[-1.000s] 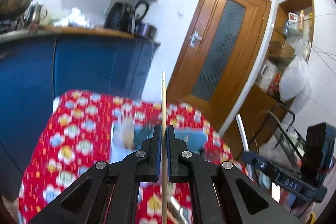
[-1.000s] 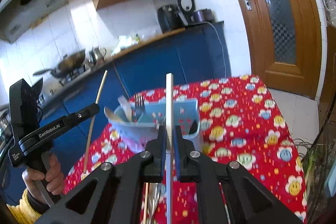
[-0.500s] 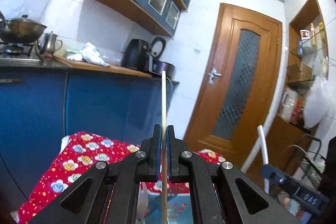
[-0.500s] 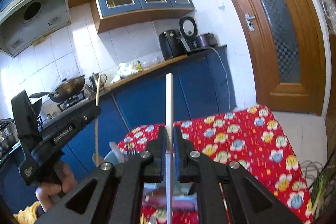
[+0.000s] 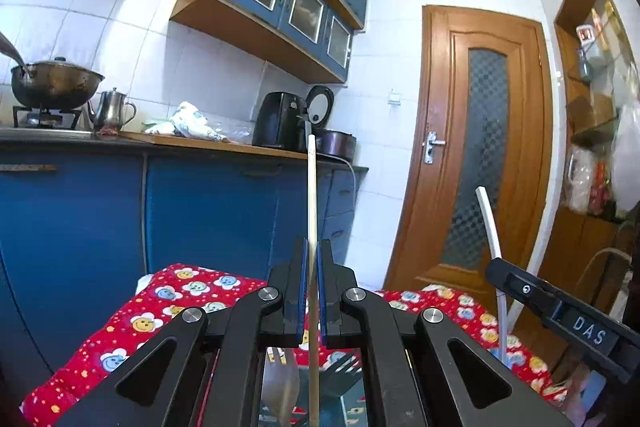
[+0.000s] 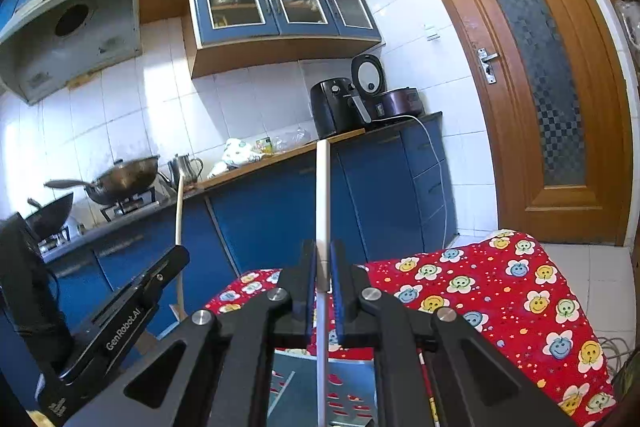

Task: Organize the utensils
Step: 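Lift both chopsticks and carry them toward the blue caddy, then open both tools releasing the chopsticks into the caddy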

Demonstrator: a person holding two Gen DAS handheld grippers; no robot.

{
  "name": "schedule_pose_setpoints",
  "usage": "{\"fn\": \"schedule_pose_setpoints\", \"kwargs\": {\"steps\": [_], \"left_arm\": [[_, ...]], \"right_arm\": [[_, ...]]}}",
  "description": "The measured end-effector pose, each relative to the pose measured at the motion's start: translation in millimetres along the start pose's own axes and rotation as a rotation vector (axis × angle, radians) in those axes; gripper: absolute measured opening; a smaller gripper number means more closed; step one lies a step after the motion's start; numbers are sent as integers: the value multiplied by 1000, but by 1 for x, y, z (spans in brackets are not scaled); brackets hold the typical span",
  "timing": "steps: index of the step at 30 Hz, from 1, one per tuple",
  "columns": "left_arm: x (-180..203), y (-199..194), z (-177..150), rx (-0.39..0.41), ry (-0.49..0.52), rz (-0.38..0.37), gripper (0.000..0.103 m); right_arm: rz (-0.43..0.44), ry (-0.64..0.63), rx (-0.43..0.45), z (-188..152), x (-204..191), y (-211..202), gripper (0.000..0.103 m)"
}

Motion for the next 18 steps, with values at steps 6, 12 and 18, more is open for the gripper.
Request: {"fn": "schedule_pose_setpoints", "kwargs": {"steps": [6, 12, 18], "left_arm": [[-2, 0, -12, -17, 29, 26, 4], [0, -5, -18, -47, 45, 27, 4], [2, -12, -19, -88, 46, 15, 16]], "right_arm": [[3, -16, -66, -19, -3, 7, 9], [3, -35, -104, -26, -8, 2, 9], [-2, -56, -131, -32, -11, -6, 10]]}}
Point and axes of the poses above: each gripper's, at about its wrist camera, not at the fingertips, and y roughly the way its jaws point, x to its right, z to its top, the point moved 7 cm from there along y, roughly the way its jaws point, and after that the axes turned 13 degrees about -y, right-handed, at the moved point
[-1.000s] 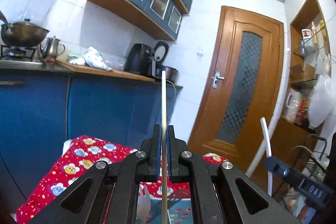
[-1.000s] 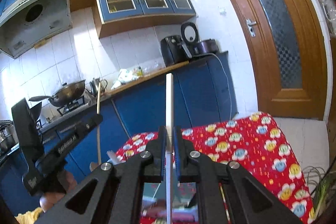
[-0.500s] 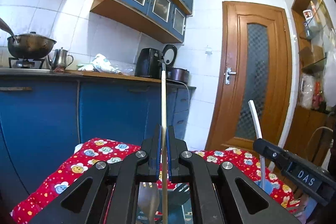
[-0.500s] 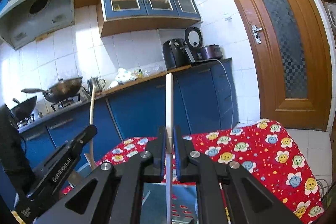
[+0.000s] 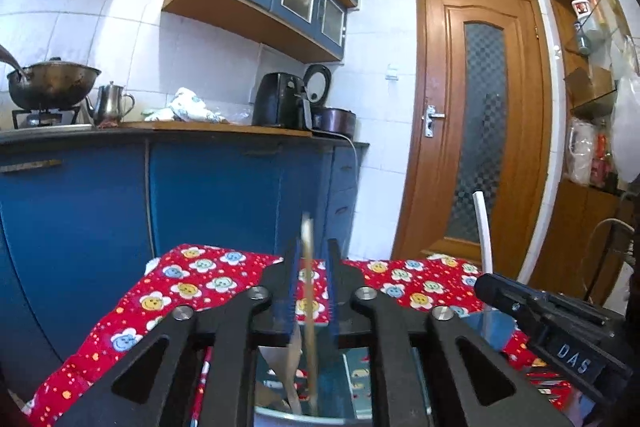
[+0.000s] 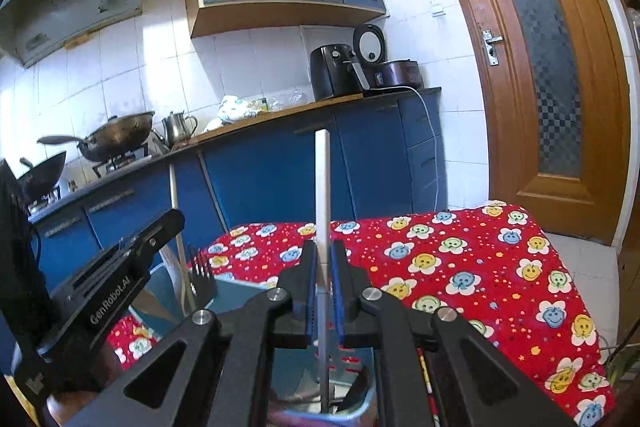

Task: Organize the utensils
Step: 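Open both tools releasing the chopsticks into the caddy, then withdraw both open tools and lower them toward the remaining utensils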

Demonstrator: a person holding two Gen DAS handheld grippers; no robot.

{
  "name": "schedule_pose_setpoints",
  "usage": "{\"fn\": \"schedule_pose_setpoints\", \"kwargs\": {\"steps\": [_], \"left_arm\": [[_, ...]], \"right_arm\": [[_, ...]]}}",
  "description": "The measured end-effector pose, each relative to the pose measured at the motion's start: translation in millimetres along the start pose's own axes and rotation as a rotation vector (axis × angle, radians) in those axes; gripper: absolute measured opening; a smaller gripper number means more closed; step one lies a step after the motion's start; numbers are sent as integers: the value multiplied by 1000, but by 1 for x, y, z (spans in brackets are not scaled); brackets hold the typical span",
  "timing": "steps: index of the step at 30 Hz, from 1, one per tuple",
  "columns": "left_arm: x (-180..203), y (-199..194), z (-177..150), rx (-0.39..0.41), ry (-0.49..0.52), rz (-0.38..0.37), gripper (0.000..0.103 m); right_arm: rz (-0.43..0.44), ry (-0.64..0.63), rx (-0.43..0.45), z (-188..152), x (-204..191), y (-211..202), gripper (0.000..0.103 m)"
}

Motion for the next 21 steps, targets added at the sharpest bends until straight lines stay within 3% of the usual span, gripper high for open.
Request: {"fn": "schedule_pose_setpoints", "kwargs": {"steps": [2, 5, 8, 9, 21], "left_arm": [[1, -3, -1, -12, 4, -3, 27], [5, -9, -2, -26, 8, -21, 36], [6, -18, 0, -24, 9, -21, 39], [6, -21, 1, -29, 4, -24, 40], [-8, -51, 3, -146, -66, -46, 40]], "right_arm": [[4, 13, -2, -1, 1, -3, 10], [24, 42, -26, -3, 1, -7, 13], [29, 77, -10, -2, 4, -15, 38], [30, 82, -1, 0, 3, -19, 40], [8, 98, 46, 12, -10, -67, 41]]}}
Point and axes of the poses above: each gripper's, at about its wrist camera, not at the fingertips, and y roughly the way its jaws point, x to its right, z to its top, the point moved 7 cm from there along y, roughly the way its jaws point, and after that the axes turned 13 degrees about -y, right-handed, at the moved point
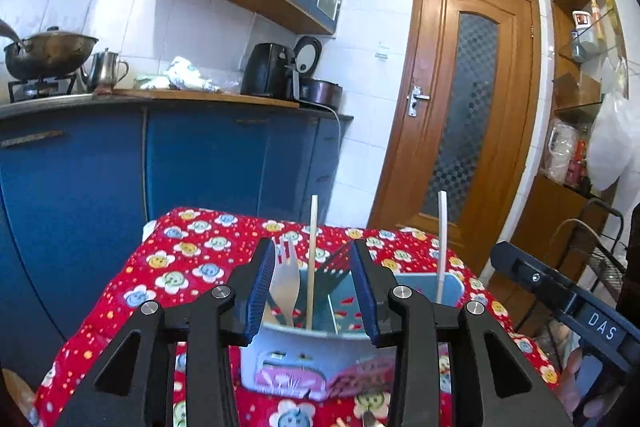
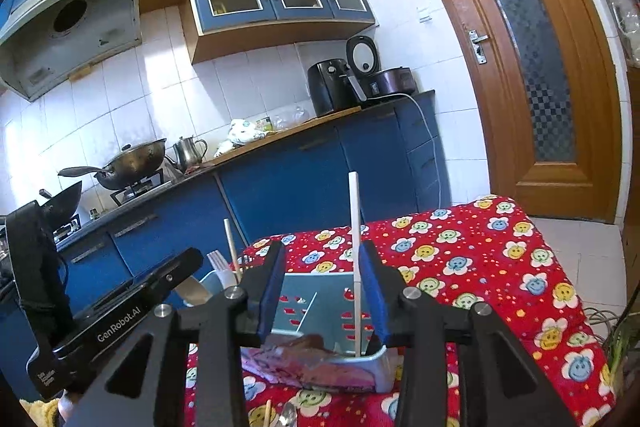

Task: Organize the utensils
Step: 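Withdraw both open tools and lower them toward the remaining utensils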

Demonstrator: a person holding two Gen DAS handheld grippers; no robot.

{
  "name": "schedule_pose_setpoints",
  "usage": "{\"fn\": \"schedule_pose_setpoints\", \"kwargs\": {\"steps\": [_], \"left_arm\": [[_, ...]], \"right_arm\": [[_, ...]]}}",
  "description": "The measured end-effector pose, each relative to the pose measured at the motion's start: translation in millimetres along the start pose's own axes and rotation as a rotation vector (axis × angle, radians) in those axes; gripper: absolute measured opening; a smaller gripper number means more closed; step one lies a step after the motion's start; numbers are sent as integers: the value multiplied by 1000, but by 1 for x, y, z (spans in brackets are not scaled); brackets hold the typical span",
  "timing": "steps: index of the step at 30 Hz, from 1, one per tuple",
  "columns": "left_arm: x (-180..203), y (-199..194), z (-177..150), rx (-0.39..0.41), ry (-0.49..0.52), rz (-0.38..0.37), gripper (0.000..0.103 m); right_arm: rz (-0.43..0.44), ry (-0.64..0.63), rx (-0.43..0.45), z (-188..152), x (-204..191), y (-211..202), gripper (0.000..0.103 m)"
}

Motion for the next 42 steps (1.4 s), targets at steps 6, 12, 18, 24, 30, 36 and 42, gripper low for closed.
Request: {"fn": "schedule_pose_setpoints", "kwargs": {"steps": [6, 12, 18, 24, 30, 36, 42], "left_arm": [[-5, -23, -2, -38, -4, -5, 40], [-9, -41, -11, -97, -22, -12, 40], [-13, -54, -29, -170, -22, 6, 40], [-18, -58, -56, -271, -28, 27, 40], [-18, -58, -80, -359, -9, 58, 40], [-13, -53, -105, -451, 30, 78, 40], [-4, -45, -127, -552, 37, 70, 40]], "right_arm": [[-16, 29, -13, -3, -5, -26, 44], [-33, 35, -37, -11, -13, -51, 47], [-57, 50, -75, -29, -15, -70, 51], [-85, 63, -132, -57, -12, -83, 55], [-113, 98, -194, -84, 0, -91, 56], [-124, 136, -246, -107, 11, -96, 57], [-128, 166, -266, -120, 20, -101, 57]]}}
Point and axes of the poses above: each gripper's, at about its wrist camera, not at the fingertips, and y roughly the way its jaws point, x to its right, z to its top, the point moved 7 cm from there along y, roughly the way its jaws point, and after that the axes turned 13 degrees about -y, right-handed, at the moved point
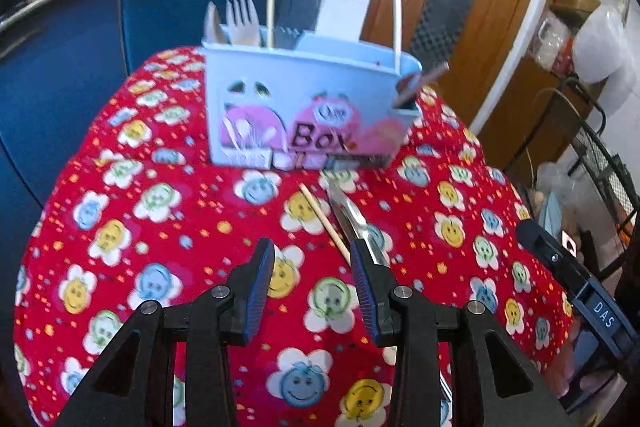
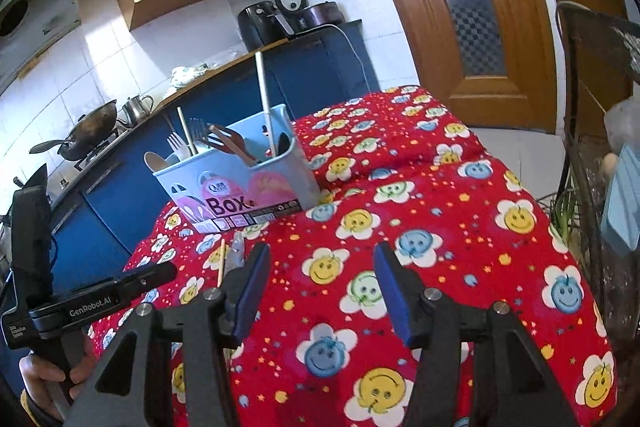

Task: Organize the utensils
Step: 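Withdraw both open tools and lower them toward the remaining utensils, then grasp a wooden chopstick with left tool while right tool grasps a metal spoon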

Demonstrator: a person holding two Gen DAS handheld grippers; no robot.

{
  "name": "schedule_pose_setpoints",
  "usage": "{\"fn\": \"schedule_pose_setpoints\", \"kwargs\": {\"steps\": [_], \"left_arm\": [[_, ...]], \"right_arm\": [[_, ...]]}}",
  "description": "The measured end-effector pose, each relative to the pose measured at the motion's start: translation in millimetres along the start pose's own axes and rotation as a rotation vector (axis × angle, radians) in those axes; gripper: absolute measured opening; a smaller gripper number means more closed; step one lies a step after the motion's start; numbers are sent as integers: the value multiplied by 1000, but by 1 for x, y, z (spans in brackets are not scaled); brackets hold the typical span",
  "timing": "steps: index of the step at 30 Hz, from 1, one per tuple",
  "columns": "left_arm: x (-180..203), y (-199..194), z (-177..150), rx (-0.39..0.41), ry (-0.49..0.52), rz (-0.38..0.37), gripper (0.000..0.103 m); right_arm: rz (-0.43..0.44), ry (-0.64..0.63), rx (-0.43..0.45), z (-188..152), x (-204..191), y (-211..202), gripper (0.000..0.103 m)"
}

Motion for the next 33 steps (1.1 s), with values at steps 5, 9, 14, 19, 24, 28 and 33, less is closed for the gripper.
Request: {"fn": "schedule_pose_setpoints", "kwargs": {"steps": [5, 9, 14, 19, 24, 28, 33], "left_arm": [[8, 13, -12, -72, 10, 4, 40], [11, 19, -19, -98, 34, 47, 40], [11, 25, -24, -129, 37, 64, 40], [16, 30, -27, -152, 37, 53, 40], [19, 33, -25, -152, 40, 63, 40], [21, 41, -24, -177, 29, 57, 42], [25, 43, -23, -156, 44, 72, 42]], "right_arm": [[4, 11, -4, -4, 6, -2, 58], [11, 23, -5, -6, 9, -4, 58], [19, 31, -2, -7, 12, -4, 58], [19, 34, -1, -7, 13, -5, 58], [23, 40, 0, -8, 15, -5, 58], [27, 40, -2, -9, 14, -5, 58], [30, 35, -1, -8, 11, -7, 58]]}}
Point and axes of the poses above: each gripper's, at about its wrist camera, not at the fingertips, and y roughly the way its jaws point, x to its right, z to its top, the point moved 7 cm from there along y, roughly the way its jaws point, and after that the axes turned 13 degrees about -y, right-handed, at the moved point
